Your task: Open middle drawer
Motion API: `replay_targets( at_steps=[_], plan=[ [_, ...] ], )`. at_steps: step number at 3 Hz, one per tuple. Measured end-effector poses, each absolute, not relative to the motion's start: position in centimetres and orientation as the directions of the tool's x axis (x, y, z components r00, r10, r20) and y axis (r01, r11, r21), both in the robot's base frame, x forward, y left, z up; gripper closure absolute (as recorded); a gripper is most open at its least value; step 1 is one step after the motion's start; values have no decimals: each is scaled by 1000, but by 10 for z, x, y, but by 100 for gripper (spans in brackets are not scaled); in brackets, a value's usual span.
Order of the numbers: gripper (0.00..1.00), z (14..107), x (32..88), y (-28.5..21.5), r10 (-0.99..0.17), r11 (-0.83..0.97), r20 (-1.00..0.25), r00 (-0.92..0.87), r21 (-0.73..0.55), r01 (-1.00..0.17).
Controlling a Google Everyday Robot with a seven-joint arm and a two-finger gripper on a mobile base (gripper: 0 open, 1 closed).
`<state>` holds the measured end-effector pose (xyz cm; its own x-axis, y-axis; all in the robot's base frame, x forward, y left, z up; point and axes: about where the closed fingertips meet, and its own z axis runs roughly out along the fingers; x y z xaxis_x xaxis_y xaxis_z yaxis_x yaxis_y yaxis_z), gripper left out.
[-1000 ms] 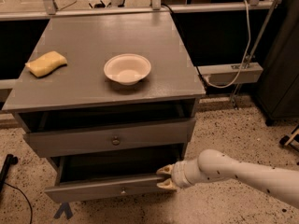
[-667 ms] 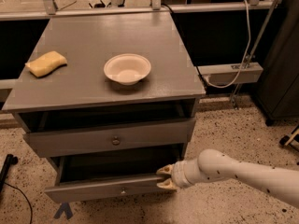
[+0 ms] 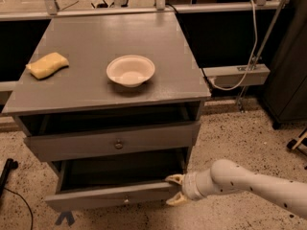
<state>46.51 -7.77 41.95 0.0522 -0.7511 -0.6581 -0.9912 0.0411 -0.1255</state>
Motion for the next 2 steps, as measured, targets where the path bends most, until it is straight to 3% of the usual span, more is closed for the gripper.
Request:
replay_targets(
  at_steps=[2],
  plan=[
    [0, 428, 465, -77, -750, 40, -659, 53, -126, -991]
  ],
)
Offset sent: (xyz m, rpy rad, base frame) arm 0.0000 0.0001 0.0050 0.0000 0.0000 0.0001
